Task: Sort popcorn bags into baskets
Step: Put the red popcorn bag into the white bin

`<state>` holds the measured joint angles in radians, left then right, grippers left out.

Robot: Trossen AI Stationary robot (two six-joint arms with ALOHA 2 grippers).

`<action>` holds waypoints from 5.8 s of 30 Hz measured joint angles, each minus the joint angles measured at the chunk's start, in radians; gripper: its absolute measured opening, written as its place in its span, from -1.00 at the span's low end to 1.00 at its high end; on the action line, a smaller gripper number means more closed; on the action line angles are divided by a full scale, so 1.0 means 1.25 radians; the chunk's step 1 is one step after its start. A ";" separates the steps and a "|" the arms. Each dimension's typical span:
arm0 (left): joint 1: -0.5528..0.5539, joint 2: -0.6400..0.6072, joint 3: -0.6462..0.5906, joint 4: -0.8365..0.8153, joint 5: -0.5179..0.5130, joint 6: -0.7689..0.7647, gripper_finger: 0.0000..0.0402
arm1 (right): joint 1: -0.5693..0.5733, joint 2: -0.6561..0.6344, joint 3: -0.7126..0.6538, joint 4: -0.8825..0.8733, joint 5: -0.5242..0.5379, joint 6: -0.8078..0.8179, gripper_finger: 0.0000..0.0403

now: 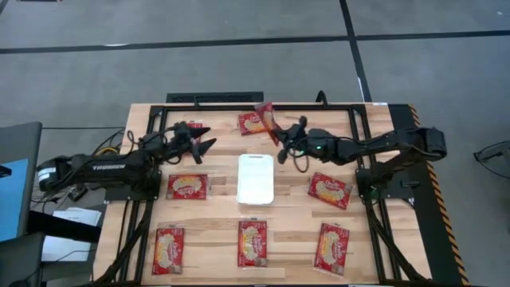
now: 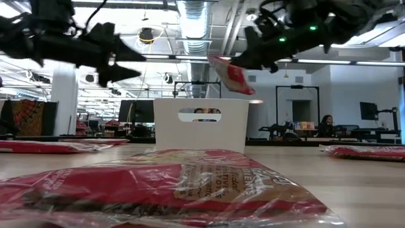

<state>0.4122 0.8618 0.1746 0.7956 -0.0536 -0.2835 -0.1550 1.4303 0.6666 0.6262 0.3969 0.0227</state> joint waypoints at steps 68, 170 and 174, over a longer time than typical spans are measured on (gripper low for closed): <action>0.088 0.267 0.254 0.043 0.515 -0.205 -0.95 | 0.175 -0.084 0.301 -0.646 0.008 -1.057 0.06; -0.061 0.269 0.255 -0.304 0.114 0.026 -0.13 | 0.272 0.403 0.913 -1.481 -0.044 -1.027 -0.98; -0.061 0.269 0.255 -0.304 0.114 0.020 -0.13 | 0.258 0.404 0.913 -1.454 -0.030 -1.031 -0.98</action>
<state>0.3355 1.1976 0.4931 0.4160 0.0891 -0.2588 0.1672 1.9350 1.8072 -1.1913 0.3595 -1.2660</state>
